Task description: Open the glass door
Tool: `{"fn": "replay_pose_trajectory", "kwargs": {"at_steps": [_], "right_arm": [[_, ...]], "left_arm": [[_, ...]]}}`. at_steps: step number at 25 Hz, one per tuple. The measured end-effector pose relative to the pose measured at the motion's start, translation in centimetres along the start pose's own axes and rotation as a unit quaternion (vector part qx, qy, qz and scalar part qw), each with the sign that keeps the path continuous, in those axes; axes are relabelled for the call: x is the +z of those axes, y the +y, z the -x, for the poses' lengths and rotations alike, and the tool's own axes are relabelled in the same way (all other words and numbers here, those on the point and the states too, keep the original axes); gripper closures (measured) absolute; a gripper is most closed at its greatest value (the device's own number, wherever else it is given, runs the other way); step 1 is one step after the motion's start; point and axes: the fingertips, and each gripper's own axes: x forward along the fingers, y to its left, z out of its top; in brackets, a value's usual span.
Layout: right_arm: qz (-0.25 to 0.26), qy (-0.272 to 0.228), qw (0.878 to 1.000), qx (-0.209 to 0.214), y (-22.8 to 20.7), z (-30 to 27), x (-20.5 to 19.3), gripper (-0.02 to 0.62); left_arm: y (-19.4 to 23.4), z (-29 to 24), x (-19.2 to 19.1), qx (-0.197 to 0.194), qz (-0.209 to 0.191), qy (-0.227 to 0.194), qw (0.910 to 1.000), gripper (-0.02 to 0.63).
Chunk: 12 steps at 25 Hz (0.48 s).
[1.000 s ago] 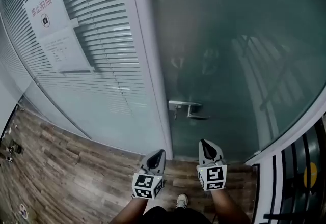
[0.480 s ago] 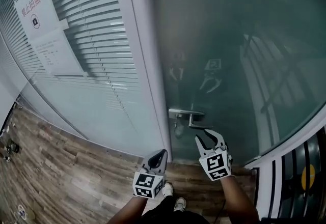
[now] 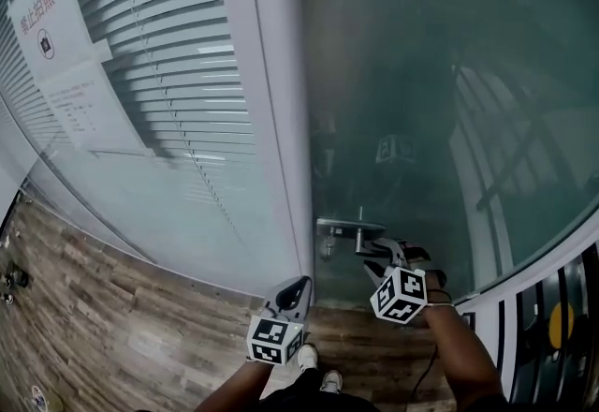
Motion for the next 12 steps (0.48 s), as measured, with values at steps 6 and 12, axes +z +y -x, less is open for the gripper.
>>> {"fn": "replay_pose_trajectory", "kwargs": {"at_steps": [6, 12], "right_arm": [[0.028, 0.036, 0.997, 0.065, 0.3, -3.0, -0.5, 0.407], [0.033, 0.065, 0.991, 0.109, 1.3, -4.9, -0.8, 0.448]], "left_arm": [[1.3, -1.7, 0.1, -0.010, 0.000, 0.003, 0.9999, 0.603], [2.6, -2.5, -0.6, -0.007, 0.001, 0.003, 1.0000, 0.603]]}}
